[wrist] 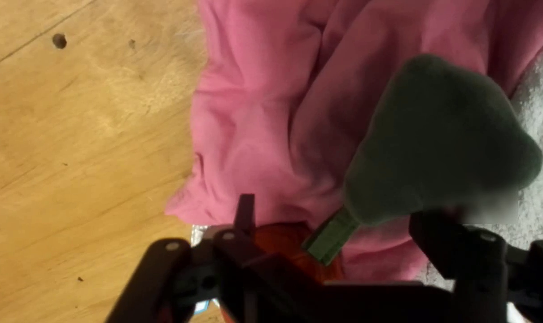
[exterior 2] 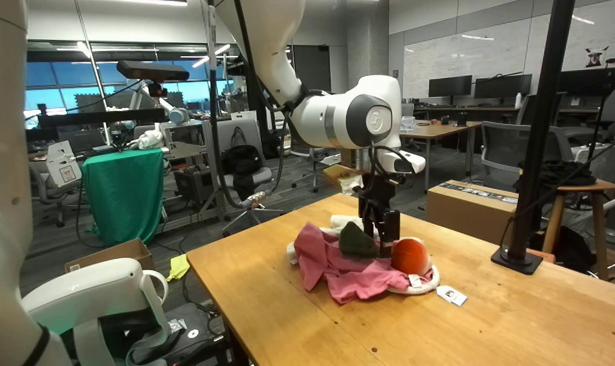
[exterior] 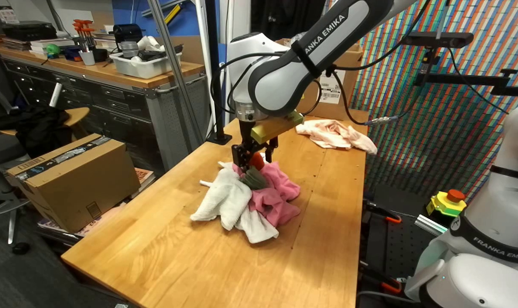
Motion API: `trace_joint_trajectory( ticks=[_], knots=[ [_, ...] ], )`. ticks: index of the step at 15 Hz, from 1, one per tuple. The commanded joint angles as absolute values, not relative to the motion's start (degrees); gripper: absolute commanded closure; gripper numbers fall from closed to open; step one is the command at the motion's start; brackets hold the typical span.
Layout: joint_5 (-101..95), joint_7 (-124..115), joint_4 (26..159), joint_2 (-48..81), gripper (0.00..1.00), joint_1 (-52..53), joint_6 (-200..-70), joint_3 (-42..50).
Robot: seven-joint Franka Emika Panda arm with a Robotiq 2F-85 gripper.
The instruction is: Move the peach shirt and then the radish to the right, move the pink shirt forwards, move the towel to the front left side of the table
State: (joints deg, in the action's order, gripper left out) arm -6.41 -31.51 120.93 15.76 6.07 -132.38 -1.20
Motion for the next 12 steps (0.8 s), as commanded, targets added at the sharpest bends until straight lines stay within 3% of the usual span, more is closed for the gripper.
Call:
trace_joint_trajectory(
  ticks=[1, 7, 11, 12],
  knots=[
    [-7.20, -32.36, 120.65, 15.79, 0.42, 7.11, -133.09, -0.03],
    [-7.55, -32.56, 120.93, 15.55, 0.89, 7.19, -133.10, 0.23],
    [-7.64, -32.56, 121.01, 15.64, 0.99, 7.07, -133.09, 0.45],
    [-7.85, -32.74, 121.04, 15.67, 0.97, 7.06, -133.11, 0.62]
  ],
)
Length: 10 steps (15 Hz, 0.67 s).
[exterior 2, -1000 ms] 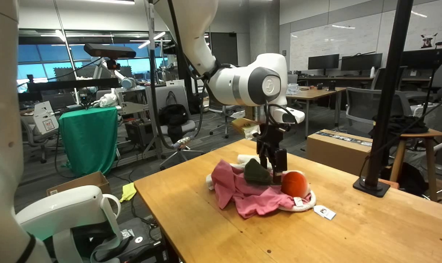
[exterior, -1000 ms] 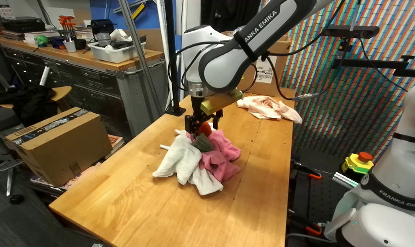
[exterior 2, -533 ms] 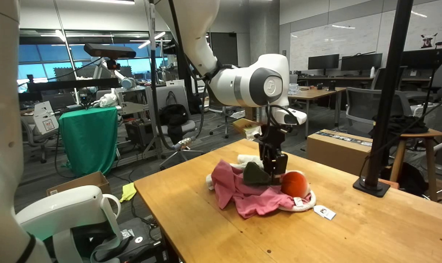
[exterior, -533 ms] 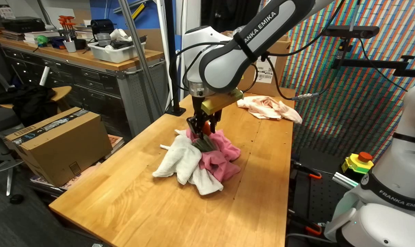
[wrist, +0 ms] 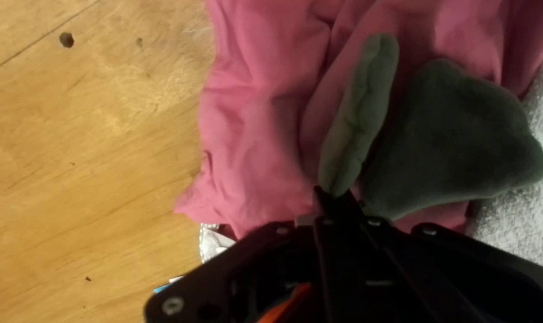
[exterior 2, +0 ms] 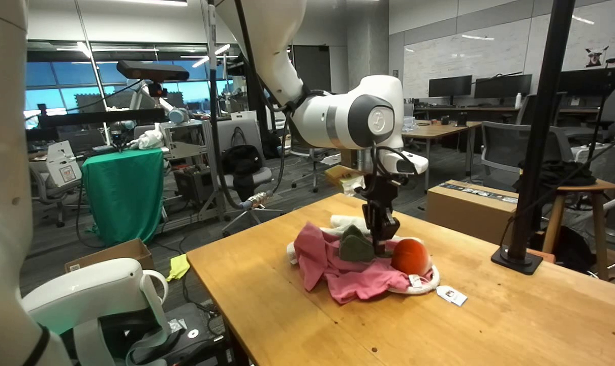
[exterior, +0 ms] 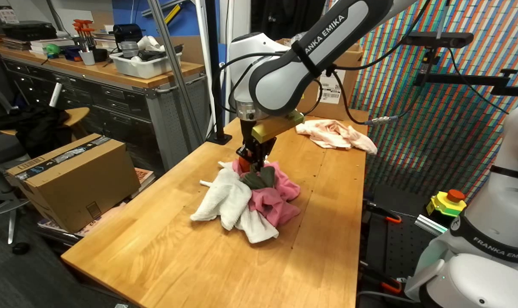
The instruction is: Move the peach shirt and then the radish to the right, move the pink shirt forwards, move the towel to the front left side of the table
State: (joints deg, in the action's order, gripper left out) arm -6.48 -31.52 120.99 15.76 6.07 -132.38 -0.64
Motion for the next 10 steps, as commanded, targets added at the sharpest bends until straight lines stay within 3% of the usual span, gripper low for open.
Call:
trace_joint_trajectory(
  ticks=[1, 10],
  knots=[
    [-7.99, -32.82, 121.06, 15.64, 0.96, 7.04, -133.06, 0.76],
    [-28.93, -48.82, 119.42, 10.05, 0.95, 8.45, -130.36, 5.77]
  ],
)
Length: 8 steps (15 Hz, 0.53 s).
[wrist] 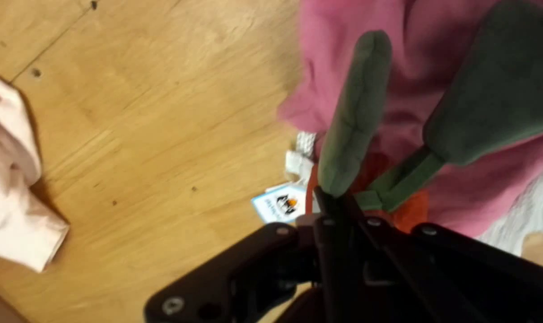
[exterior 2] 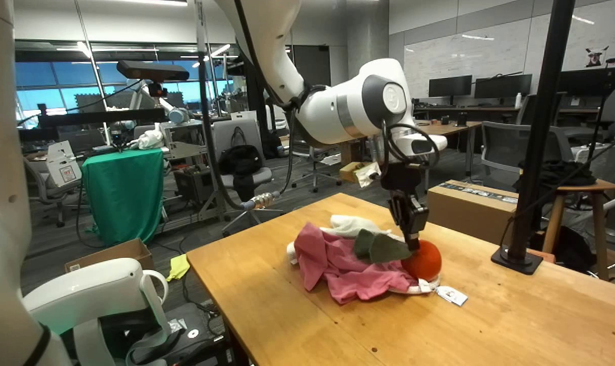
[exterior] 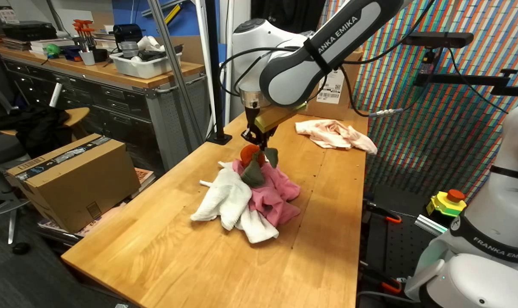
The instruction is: Move the peach shirt and then the radish to the right, move the pink shirt forwards, move the towel to the front left side of the table
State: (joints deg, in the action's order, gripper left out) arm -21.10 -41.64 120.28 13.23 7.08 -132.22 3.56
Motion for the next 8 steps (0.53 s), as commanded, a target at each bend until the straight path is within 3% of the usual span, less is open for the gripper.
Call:
trace_joint_trajectory(
  ticks=[1, 8],
  knots=[
    [-31.93, -51.40, 118.66, 9.68, 0.96, 8.27, -129.42, 5.99],
    [-43.27, -62.83, 111.68, 11.49, 0.96, 5.77, -120.52, 5.47]
  ],
)
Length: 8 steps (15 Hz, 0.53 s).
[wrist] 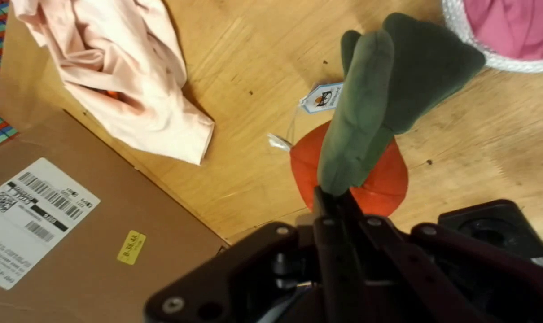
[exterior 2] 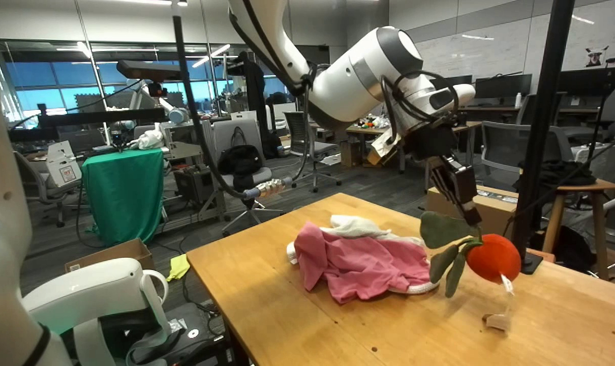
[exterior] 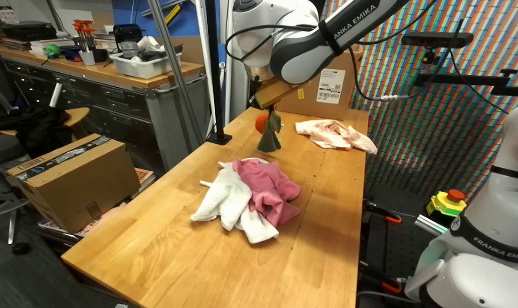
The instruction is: Move the peach shirt and then the radish to the right, move the pink shirt forwards, move the towel to the front left side of the table
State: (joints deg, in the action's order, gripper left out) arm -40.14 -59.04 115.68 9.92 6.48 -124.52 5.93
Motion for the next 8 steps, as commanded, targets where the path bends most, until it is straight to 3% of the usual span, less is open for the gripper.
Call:
trace_joint_trajectory(
  ticks=[1, 8],
  knots=[
    [-43.50, -63.25, 110.38, 12.23, 0.96, 5.45, -119.56, 5.40],
    [-43.41, -62.83, 98.32, 18.70, 0.97, 3.33, -116.05, 6.27]
  ],
)
